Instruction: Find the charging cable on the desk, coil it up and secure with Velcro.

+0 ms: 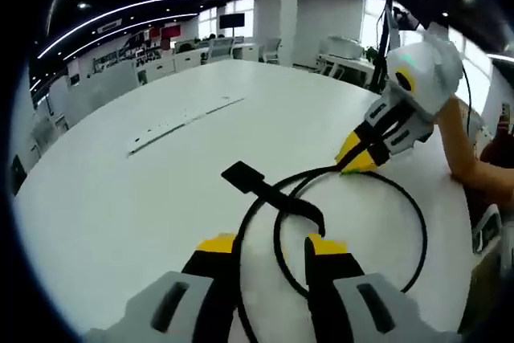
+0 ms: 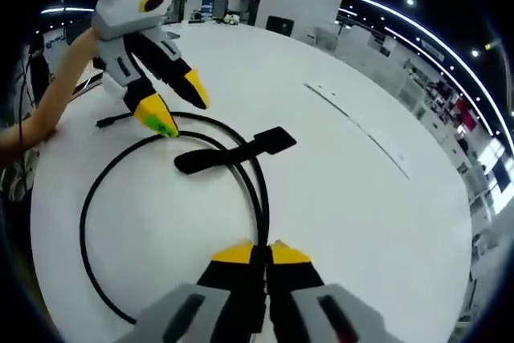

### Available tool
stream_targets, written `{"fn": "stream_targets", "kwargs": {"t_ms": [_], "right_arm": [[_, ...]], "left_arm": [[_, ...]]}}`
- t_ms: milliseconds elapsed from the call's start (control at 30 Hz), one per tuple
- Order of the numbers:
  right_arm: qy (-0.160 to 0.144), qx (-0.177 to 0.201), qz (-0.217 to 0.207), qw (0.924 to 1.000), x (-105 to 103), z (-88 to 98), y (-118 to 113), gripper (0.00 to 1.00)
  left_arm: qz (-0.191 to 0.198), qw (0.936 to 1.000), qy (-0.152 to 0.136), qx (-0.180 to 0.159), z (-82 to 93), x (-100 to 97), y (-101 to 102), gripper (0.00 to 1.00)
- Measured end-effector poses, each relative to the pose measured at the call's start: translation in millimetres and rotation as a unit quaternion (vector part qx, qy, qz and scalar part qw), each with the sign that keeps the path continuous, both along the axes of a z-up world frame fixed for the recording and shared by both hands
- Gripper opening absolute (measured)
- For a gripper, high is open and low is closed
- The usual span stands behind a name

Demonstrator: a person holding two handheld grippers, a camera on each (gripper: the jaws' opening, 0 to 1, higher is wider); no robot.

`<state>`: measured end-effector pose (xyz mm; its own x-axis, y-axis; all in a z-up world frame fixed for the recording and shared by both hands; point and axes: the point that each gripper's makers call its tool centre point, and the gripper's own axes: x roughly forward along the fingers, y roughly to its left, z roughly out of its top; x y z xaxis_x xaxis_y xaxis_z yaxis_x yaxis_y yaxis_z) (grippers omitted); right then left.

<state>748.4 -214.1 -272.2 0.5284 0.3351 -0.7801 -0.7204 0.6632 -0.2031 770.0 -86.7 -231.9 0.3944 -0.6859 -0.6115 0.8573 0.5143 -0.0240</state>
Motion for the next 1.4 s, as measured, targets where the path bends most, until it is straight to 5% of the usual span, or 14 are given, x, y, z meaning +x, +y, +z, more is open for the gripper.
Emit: {"fn": "stream_targets", "kwargs": {"t_ms": [100, 200, 300, 467, 733, 1100, 1267, 1400], "right_arm": [[-0.001, -0.001, 0.001, 1.0000, -0.4, 0.1, -0.1, 0.07], [0.001, 0.005, 0.004, 1.0000, 1.5, 1.0, 0.0, 0.07], [0.001, 0.006, 0.006, 1.0000, 2.1, 1.2, -0.1, 0.07], [0.000, 0.007, 0.008, 0.9999, 4.2, 1.5, 0.4, 0.07], [-0.005, -0.001, 0.016, 0.9999, -0.2, -0.5, 6.8, 0.07], [-0.004, 0.003, 0.016, 0.9999, -4.9, -2.5, 9.8, 0.07], [-0.005, 0.002, 0.018, 0.9998, -8.4, -3.1, 12.1, 0.08], [-0.004, 0.004, 0.018, 0.9998, -10.7, -3.4, 13.4, 0.08]], "left_arm": [[0.006, 0.9999, -0.010, -0.001, 3.7, -11.6, 4.4, 0.62], [0.021, 0.9988, 0.009, 0.044, -15.2, -30.0, 17.8, 0.67], [0.050, 0.9961, 0.003, 0.072, -24.6, -34.6, 30.7, 0.70], [0.093, 0.9947, 0.030, 0.033, -28.8, -37.1, 30.3, 0.68], [0.109, 0.9921, 0.043, 0.045, -36.5, -20.3, 33.4, 0.65], [0.129, 0.9902, 0.025, 0.048, -21.8, -21.6, 48.1, 0.51], [0.141, 0.9880, 0.031, 0.056, -8.0, -30.9, 52.8, 0.23], [0.161, 0.9840, 0.041, 0.063, 2.8, -34.2, 60.0, 0.16]]}}
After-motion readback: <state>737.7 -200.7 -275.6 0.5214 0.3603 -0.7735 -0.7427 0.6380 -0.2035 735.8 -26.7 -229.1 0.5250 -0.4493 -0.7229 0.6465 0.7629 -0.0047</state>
